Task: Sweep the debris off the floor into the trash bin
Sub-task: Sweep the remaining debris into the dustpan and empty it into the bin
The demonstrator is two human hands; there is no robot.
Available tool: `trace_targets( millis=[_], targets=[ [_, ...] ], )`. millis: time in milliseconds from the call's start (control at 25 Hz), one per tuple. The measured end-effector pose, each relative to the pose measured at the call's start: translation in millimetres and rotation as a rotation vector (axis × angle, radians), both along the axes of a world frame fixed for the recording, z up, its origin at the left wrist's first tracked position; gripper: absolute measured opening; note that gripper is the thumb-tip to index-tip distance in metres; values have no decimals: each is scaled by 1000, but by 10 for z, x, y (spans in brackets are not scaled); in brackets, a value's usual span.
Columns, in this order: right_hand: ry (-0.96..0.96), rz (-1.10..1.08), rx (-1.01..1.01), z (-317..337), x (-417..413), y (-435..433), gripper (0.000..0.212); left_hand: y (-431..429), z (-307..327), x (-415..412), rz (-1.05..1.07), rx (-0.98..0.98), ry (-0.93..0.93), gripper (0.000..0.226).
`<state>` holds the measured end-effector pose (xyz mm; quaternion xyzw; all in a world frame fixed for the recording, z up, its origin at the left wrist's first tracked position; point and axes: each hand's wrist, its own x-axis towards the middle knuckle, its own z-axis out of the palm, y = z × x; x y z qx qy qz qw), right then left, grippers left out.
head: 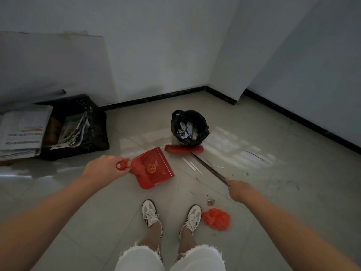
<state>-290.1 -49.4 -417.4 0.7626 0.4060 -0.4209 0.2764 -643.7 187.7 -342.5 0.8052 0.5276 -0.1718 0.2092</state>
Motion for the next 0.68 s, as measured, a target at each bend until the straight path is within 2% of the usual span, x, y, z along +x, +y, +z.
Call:
trace_targets(
  millis=[160,280,400,520,680],
  targets=[
    [-63,163,-111,9,293,-643,68,-18,-10,75,-21,-35,-1,20],
    [-77,170,-169,265,622,-1189,65,-184,-11,261,-34,-47,-16,8],
    [-121,78,-104,465,824,-1606,54,-425,-21,442,-51,-23,-2,18],
    [-139,-63,-41,739,1164,-1850,47,-484,36,715,-97,-52,-19,16],
    [-138,-244,-17,1070,1550,-2086,38,-578,145,1316,-290,-26,-16,19]
  ],
)
